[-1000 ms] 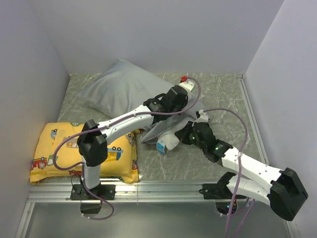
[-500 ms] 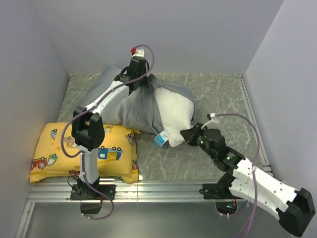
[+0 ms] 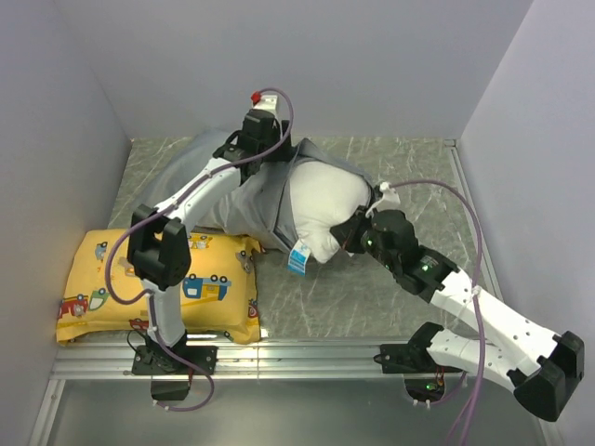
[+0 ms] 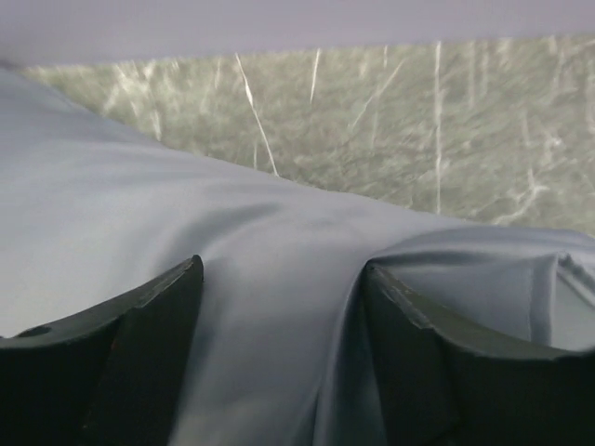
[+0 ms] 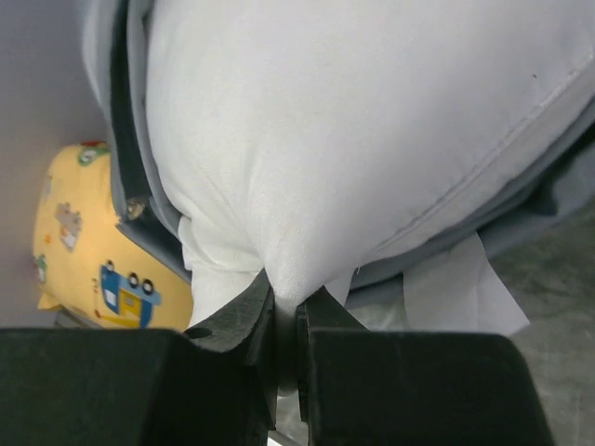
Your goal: Remove the pillowcase from the pillow
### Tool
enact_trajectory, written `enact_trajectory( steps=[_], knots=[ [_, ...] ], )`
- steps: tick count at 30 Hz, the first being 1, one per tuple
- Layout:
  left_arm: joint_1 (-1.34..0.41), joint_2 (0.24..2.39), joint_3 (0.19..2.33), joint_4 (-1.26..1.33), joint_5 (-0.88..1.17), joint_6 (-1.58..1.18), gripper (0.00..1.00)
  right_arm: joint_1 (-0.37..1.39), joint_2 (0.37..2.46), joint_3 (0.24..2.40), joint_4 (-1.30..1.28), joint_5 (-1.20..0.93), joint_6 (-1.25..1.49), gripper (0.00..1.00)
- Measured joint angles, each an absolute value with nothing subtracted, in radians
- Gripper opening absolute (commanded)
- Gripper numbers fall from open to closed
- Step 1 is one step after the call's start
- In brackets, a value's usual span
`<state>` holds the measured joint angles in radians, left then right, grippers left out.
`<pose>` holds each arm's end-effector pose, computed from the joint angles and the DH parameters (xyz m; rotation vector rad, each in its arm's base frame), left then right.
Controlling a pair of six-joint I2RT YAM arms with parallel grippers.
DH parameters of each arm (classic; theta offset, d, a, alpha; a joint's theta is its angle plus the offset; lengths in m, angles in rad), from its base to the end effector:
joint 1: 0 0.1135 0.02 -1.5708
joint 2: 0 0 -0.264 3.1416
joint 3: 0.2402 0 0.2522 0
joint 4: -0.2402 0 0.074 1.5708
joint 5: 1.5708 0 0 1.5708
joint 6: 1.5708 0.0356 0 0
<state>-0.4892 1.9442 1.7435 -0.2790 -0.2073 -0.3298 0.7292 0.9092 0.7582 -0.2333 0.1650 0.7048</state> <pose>0.4138 -0.2120 0.3190 0.0342 2.0523 -0.2996 0.1606 0.1357 0.3034 0.0884 2.0308 0.7727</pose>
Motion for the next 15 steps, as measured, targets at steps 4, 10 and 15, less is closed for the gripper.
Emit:
enact_trajectory(
  steps=[4, 10, 15],
  knots=[
    [-0.5, 1.856, 1.784, -0.324, -0.219, -0.293, 0.86, 0.73, 0.959, 0.86, -0.242, 0.16, 0.681, 0.0],
    [-0.611, 1.644, 1.789, -0.302, -0.279, -0.241, 0.99, 0.73, 1.01, 0.941, -0.287, 0.152, 0.659, 0.0],
    [-0.77, 1.359, 1.543, -0.178, -0.286, -0.228, 0.99, 0.73, 1.034, 1.005, -0.324, 0.144, 0.645, 0.0]
  ],
)
